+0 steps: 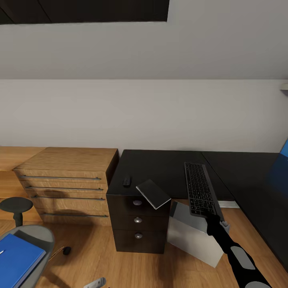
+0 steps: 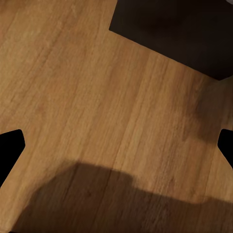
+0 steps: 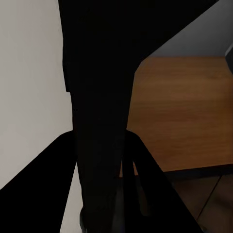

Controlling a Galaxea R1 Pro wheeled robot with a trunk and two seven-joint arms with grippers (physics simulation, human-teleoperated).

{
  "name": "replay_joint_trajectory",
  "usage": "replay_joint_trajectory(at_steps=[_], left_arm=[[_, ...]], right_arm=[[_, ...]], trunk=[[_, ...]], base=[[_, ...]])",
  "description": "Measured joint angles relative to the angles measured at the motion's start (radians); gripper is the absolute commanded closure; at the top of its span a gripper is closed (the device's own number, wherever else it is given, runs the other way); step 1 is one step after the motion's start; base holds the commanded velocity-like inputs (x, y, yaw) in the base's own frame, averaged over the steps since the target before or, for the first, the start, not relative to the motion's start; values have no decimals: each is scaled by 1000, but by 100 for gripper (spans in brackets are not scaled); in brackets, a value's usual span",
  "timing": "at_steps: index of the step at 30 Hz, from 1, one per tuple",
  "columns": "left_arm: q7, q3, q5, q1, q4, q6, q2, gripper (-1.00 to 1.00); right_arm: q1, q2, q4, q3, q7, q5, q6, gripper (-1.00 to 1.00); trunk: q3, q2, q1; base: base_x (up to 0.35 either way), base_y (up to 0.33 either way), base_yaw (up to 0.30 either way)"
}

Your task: In the bedroom, organize the workspace by keeping the computer under the desk, ensuring the monitor is on the desk, placing the keyboard on the desk next to the monitor, placing the mouse on the desk next to the keyboard, moving the folder from the swivel chair onto the desk next to the mouse, stacking the notebook on top of the folder with the pen on top of the notebook, and positioning the swivel chair next to the desk.

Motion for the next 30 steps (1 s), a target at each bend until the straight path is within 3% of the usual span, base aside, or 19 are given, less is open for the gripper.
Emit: replay_joint_trajectory(at_steps=[30], left_arm=[[0,0,0,0,1,1,0,-100]], right_arm=[[0,-3,-10,0,-4,4,6,100]], trunk=[[91,203,-111]], base=[[0,0,0]])
